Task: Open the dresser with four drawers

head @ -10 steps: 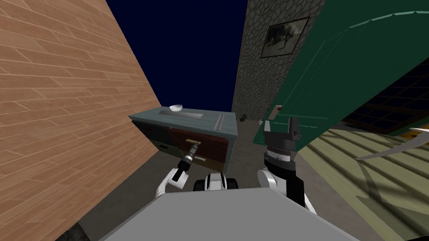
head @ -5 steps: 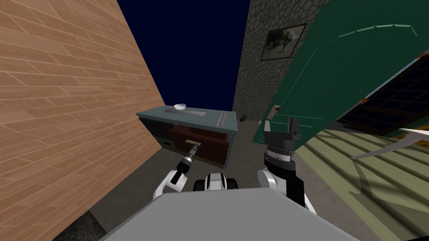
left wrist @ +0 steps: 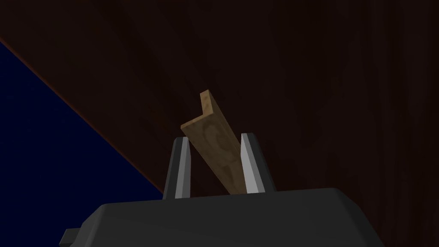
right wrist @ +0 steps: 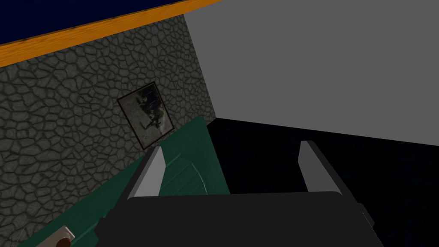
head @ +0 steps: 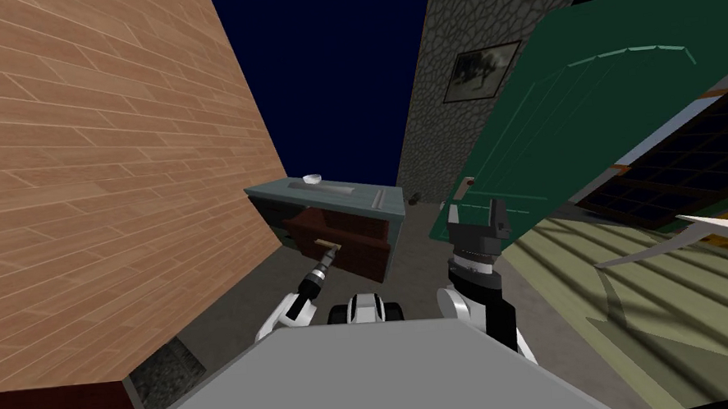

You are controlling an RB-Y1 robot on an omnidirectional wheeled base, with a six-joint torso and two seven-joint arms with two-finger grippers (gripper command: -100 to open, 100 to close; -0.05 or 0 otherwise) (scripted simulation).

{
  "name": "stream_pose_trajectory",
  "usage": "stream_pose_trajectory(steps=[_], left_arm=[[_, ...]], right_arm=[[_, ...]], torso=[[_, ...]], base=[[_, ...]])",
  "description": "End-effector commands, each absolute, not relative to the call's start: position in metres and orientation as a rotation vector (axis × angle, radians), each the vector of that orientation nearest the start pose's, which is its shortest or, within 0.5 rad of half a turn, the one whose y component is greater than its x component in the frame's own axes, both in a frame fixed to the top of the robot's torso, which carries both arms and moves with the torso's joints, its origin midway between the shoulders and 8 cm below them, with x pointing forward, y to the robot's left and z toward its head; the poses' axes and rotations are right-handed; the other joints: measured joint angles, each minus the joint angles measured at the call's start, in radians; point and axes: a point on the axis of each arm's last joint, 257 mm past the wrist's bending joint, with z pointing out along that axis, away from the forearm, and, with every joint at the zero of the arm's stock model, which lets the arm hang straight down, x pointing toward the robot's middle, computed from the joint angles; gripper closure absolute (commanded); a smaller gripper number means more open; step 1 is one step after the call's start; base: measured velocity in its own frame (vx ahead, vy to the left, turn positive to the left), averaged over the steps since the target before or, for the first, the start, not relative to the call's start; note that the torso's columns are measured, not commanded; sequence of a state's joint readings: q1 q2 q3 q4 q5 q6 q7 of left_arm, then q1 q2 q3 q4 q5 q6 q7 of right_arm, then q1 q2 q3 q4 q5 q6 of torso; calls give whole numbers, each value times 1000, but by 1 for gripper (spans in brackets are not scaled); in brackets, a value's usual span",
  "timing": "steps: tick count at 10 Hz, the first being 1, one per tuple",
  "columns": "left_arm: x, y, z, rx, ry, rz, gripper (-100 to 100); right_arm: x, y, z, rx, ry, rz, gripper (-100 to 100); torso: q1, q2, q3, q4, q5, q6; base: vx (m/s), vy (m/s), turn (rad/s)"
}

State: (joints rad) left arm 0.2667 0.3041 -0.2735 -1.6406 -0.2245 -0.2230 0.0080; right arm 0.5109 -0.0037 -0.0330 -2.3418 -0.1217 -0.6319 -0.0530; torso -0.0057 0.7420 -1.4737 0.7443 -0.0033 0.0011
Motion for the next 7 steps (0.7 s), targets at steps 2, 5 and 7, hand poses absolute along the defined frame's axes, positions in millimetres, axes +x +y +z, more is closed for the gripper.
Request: stream_pose_trajectory(steps=[2,5,7], left_arm=[[435,180,-277,-711,1591,-1084,-100],[431,180,-261,-711,1592,-1088,-100],[428,179,-250,-711,1592,-1092,-100]], right_arm=[[300,-299,71,587,396,1426,0],[300,-299,71,587,396,1426,0],[300,-299,71,587,396,1426,0]], torso=[[3,-8,-5,-7,2,-1],[6,-4,-3,-6,3,-1],[5,1,0,-1,0,-3]], base=[[14,-3,10],[22,-3,8],[15,-3,1]])
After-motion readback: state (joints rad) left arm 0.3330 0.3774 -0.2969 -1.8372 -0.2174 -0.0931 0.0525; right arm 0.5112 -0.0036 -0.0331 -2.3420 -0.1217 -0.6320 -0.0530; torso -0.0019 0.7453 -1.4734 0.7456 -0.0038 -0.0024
